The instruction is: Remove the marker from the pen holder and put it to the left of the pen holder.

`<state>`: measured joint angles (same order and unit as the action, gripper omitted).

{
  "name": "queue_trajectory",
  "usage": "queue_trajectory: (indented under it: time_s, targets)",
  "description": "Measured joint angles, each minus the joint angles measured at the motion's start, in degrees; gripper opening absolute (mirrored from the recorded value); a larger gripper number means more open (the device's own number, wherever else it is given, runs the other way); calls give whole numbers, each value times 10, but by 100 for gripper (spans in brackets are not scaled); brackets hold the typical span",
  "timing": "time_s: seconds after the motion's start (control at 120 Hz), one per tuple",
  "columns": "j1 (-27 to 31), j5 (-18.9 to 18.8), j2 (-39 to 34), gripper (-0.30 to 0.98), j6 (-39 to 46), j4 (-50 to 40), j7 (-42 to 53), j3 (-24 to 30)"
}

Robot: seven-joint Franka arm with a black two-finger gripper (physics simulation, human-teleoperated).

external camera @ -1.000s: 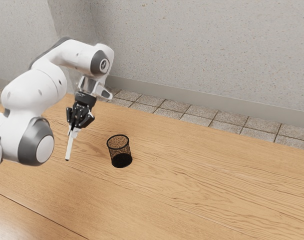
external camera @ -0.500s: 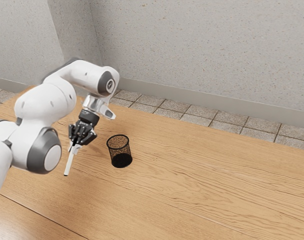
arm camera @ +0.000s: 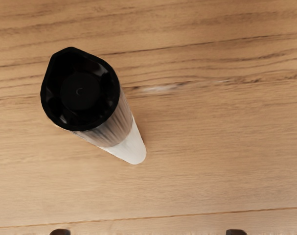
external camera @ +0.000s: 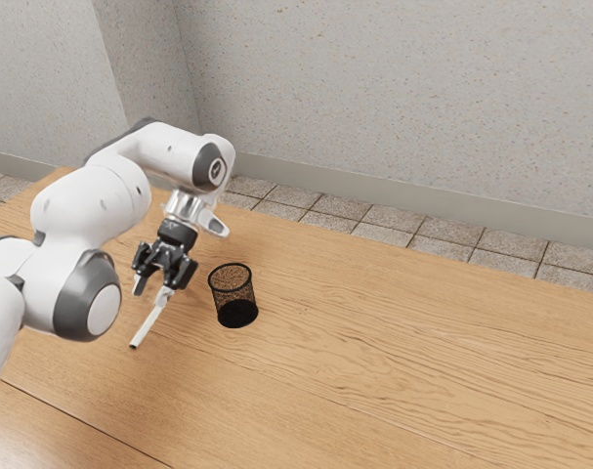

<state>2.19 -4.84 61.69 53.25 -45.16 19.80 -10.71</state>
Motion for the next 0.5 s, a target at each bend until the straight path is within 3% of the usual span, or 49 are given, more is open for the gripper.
queue_trajectory:
  time_s: [0.1,0.2,0.267,0.367,0.5]
  targets:
    - [0,2,-100,51,15,-60,-7,20]
    - [-2,11,-363,58,114,-298,-11,45]
    - [-10,14,-481,61,179,-374,-12,49]
    - [-13,17,-554,64,261,-399,-14,63]
    - [-20,22,-574,66,326,-402,-15,70]
